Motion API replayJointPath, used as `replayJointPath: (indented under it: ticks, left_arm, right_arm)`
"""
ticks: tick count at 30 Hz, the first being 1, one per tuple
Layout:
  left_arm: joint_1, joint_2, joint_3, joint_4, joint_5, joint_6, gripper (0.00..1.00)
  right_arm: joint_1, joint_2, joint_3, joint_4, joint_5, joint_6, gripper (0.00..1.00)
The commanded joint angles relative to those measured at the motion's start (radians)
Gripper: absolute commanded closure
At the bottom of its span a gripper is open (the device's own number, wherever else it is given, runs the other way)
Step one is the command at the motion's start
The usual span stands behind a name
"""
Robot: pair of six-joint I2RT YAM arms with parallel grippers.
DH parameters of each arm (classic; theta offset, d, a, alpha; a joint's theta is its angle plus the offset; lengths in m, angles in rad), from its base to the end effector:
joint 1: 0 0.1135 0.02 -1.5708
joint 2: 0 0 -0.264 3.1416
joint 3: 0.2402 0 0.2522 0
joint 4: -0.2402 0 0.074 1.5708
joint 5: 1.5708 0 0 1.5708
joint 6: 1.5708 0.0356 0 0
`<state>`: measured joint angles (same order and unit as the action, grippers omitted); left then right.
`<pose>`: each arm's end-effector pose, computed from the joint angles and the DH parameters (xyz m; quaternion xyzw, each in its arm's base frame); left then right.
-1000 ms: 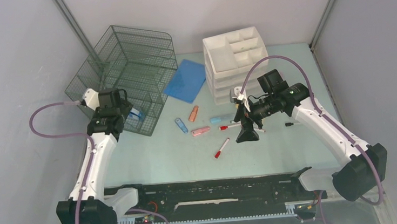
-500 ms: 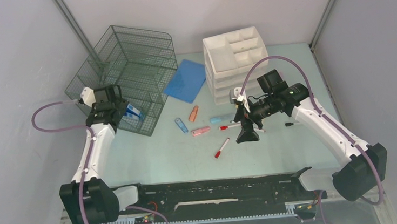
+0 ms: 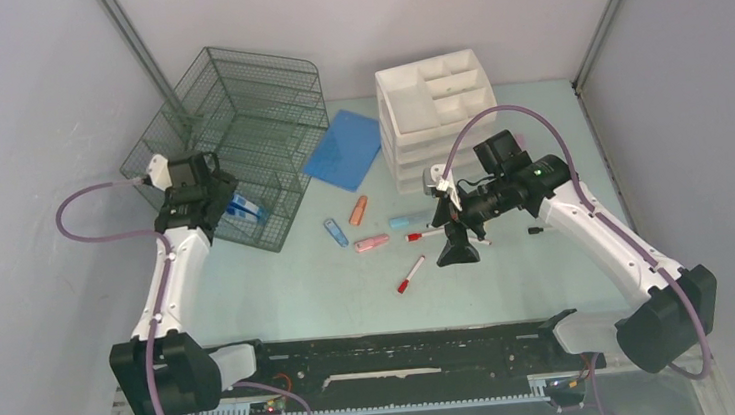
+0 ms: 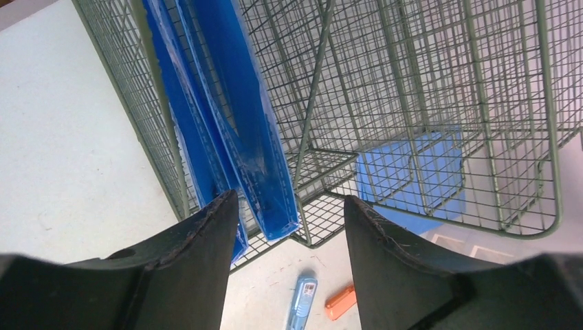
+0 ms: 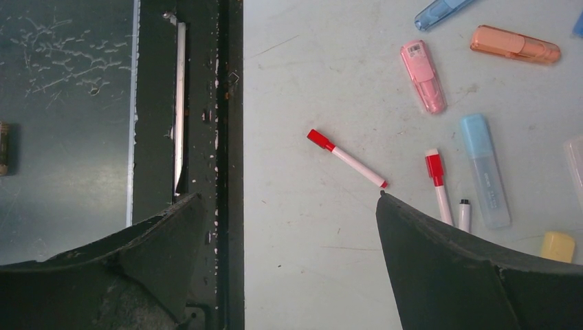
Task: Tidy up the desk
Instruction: Pick up the folder from the storage box.
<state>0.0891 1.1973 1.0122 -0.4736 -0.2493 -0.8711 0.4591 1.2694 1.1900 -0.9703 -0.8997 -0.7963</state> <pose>0.2595 0.0320 0.3068 -0.4600 0.7648 -0.0633 0.4465 0.2014 0.1307 0.3226 -0.6017 0.6385 0.3753 0.2992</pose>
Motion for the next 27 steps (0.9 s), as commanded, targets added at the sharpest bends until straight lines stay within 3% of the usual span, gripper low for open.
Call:
replayJointPath:
  ticks: [1,19,22,25,27]
  left_arm:
    - [0.025,0.006,0.047,0.012,0.035,0.001,0.37]
    - [0.055,0.103,0.042,0.038,0.055,-0.019,0.44]
    - [0.061,0.129,0.051,0.038,0.054,-0.014,0.56]
    - [0.061,0.127,0.057,0.037,0.060,-0.007,0.81]
    - [0.061,0.103,0.053,0.036,0.060,-0.005,0.92]
  right_arm:
    - [0.009,-0.015,-0.001,-0.009,-0.001,-0.020,0.00]
    - [0.007,-0.028,-0.002,-0.014,0.000,-0.027,0.00]
    - [0.007,-0.031,-0.002,-0.014,0.001,-0.030,0.00]
    - [0.006,-0.033,-0.002,-0.015,0.002,-0.030,0.00]
    - [0.004,-0.033,-0.001,-0.016,0.003,-0.032,0.00]
